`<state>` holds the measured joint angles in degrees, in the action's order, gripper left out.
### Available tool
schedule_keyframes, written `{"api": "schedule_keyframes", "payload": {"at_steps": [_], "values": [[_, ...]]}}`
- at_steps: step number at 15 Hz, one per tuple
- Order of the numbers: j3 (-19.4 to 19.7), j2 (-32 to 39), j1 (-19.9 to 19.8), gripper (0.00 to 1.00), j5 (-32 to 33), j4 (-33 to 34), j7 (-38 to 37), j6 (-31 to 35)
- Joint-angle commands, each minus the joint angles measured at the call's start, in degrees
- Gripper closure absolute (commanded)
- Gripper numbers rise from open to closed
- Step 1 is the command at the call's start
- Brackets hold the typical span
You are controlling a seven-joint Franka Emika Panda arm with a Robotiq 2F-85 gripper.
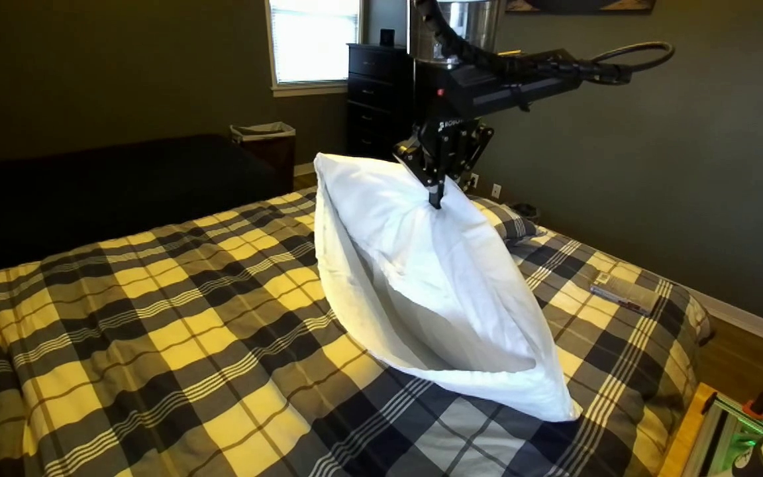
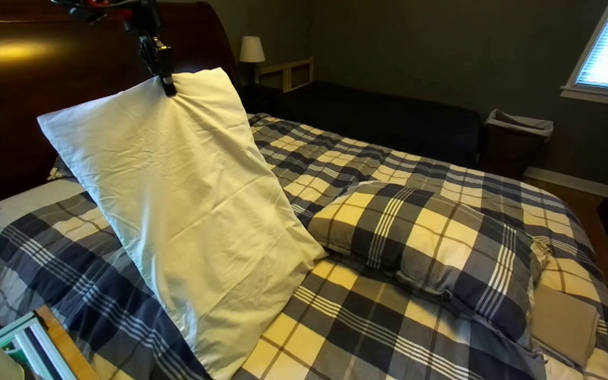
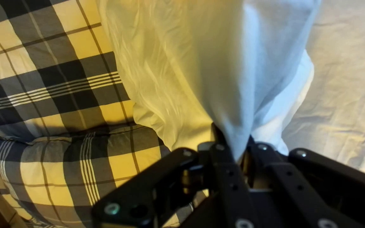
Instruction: Move the pillow
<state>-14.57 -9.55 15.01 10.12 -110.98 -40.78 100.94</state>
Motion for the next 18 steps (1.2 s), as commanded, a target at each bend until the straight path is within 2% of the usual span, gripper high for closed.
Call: {"api": "schedule_keyframes", "payload": {"at_steps": [1,5,11,15,18], "values": [[-1.2,0.0,-1.1,0.97,0.5,0.4,0.4,-0.3],[0.4,-4.2,-2.7,0.97,1.9,0.3,4.3,-1.7],[3.0,-12.0,-7.5,0.97,5.3,-0.5,11.9,-3.9],[5.8,-15.6,-9.9,0.97,3.1,-0.4,18.5,-4.5],[8.2,-17.8,-10.2,0.97,0.1,-2.0,24.0,-3.1]]}}
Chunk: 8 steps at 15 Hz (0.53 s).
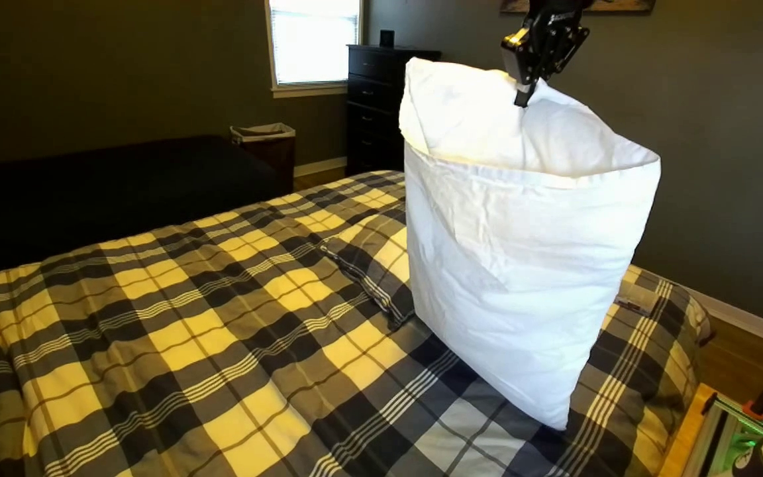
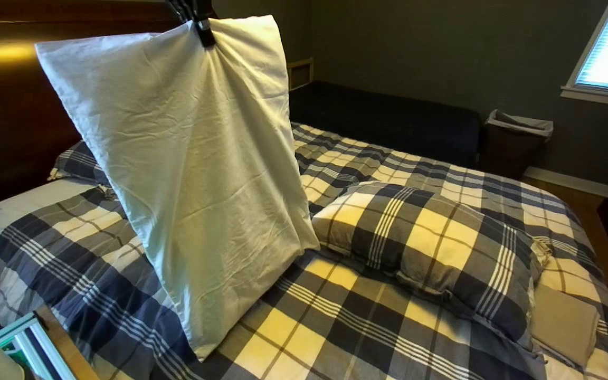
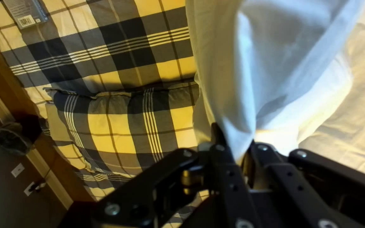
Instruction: Move the pillow
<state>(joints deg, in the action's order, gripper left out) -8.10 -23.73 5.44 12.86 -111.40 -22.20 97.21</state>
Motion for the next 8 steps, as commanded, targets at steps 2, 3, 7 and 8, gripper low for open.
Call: {"api": "schedule_keyframes", "payload": {"at_steps": [2,3,7,8], "values": [[3.0,-4.8,-0.4,0.97,-5.5,-3.2,8.5,1.7],[3.3,-5.4,-0.2,0.97,-6.7,-4.0,9.5,2.0],[3.1,-6.3,0.0,0.97,-11.6,-4.9,11.2,0.8],[3.0,-6.6,0.0,0.97,-12.6,-5.0,11.2,0.6]]}}
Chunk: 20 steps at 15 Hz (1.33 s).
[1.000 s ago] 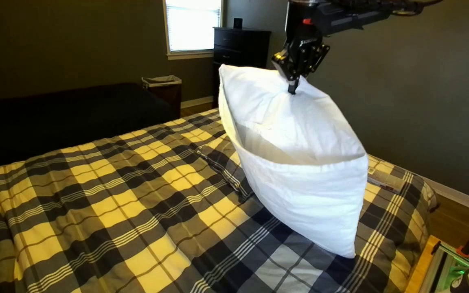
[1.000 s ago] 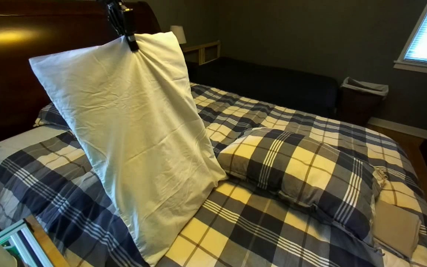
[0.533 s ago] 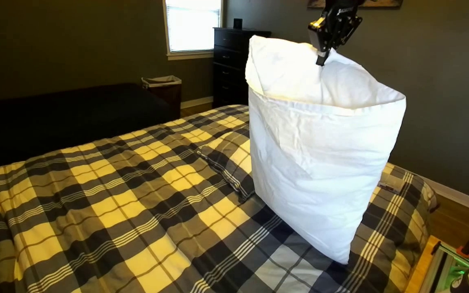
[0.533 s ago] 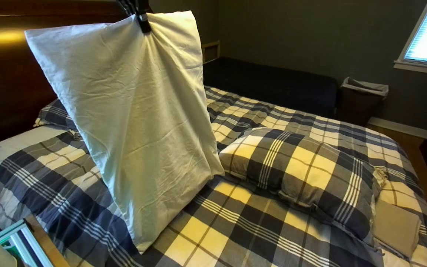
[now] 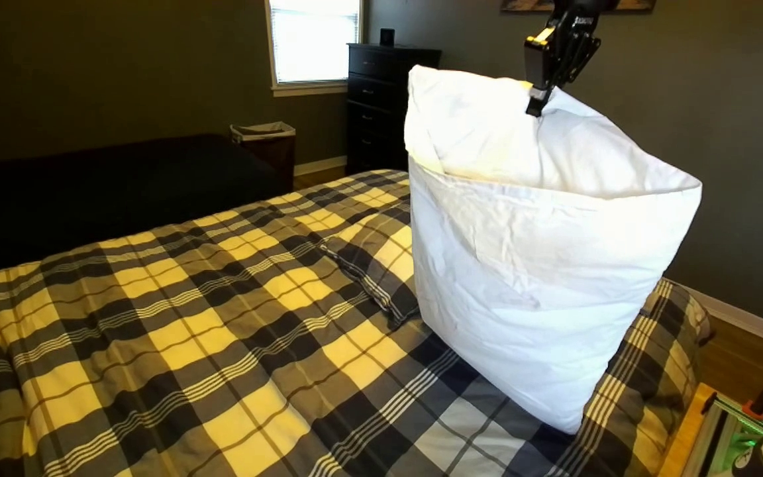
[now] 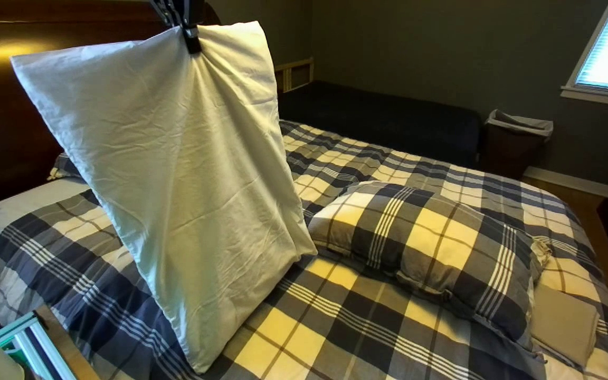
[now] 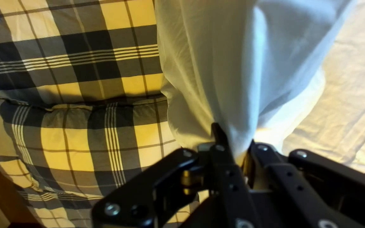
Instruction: Move the pillow
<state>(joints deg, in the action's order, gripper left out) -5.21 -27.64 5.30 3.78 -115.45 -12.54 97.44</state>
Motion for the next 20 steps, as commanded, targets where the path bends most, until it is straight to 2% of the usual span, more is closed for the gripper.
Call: {"api": "schedule_keyframes", "payload": {"at_steps": [1,6,10,16,17,20], "values": [[0.0,-3.1,0.1,0.97,-4.4,-1.0,1.6,0.4],[0.1,-3.8,-0.4,0.97,-6.7,-1.6,2.0,0.6],[2.2,-4.3,-1.0,0.97,-8.2,-4.5,4.1,2.6],[4.6,-4.9,-3.1,0.97,-5.6,-8.5,8.9,6.4],[5.2,-4.8,-3.4,0.97,-6.1,-8.6,9.6,5.1],[5.3,-4.7,-5.9,0.97,-1.6,-8.2,9.9,3.6]]}}
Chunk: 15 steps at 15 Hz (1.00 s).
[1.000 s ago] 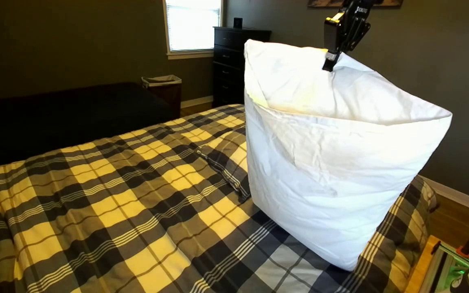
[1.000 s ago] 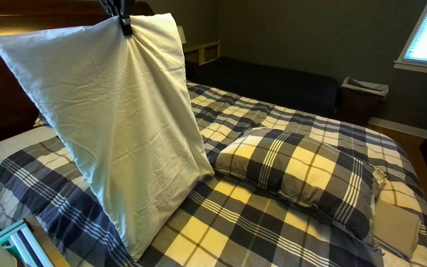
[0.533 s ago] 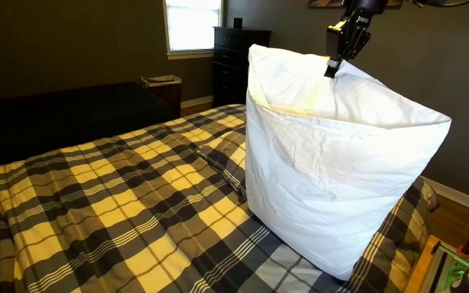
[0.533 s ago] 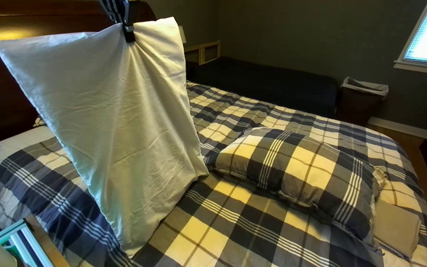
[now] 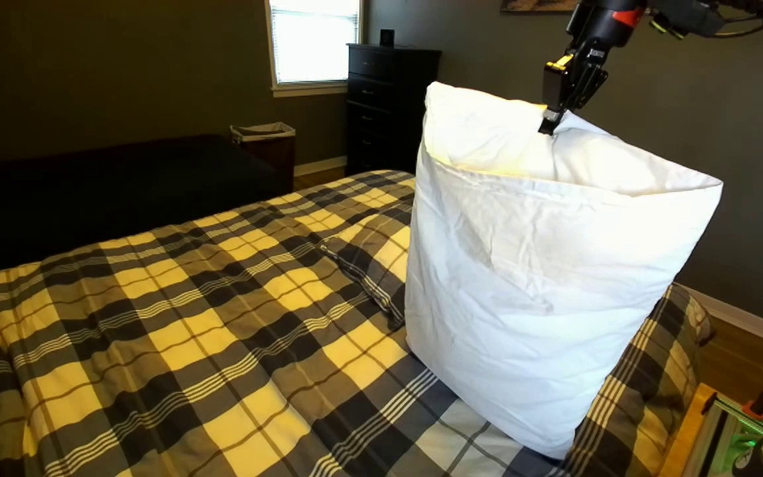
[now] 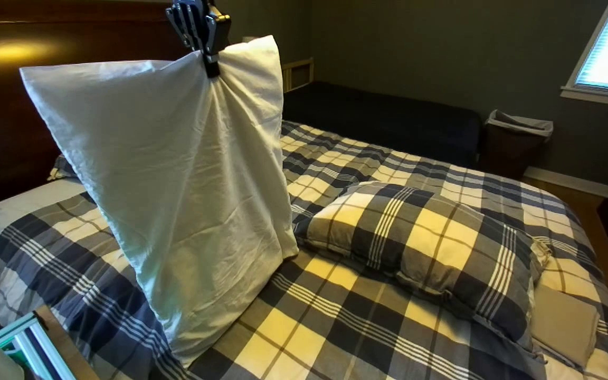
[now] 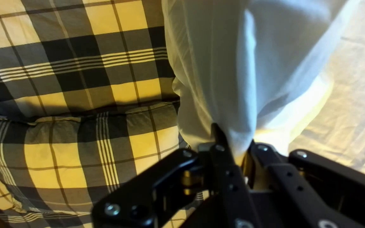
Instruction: Move the pillow
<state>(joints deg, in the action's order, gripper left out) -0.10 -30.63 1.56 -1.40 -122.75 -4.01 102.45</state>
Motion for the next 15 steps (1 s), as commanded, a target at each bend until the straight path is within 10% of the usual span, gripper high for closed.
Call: {"api": "schedule_keyframes", "payload": {"at_steps": [1,9,15], "values": [[-0.1,-1.8,-3.2,0.97,5.8,-0.8,0.9,-1.4],[-0.3,-1.7,-7.9,0.97,24.9,-1.0,0.8,0.2],[1.6,-2.5,-7.1,0.97,26.3,-4.7,2.2,2.4]]}}
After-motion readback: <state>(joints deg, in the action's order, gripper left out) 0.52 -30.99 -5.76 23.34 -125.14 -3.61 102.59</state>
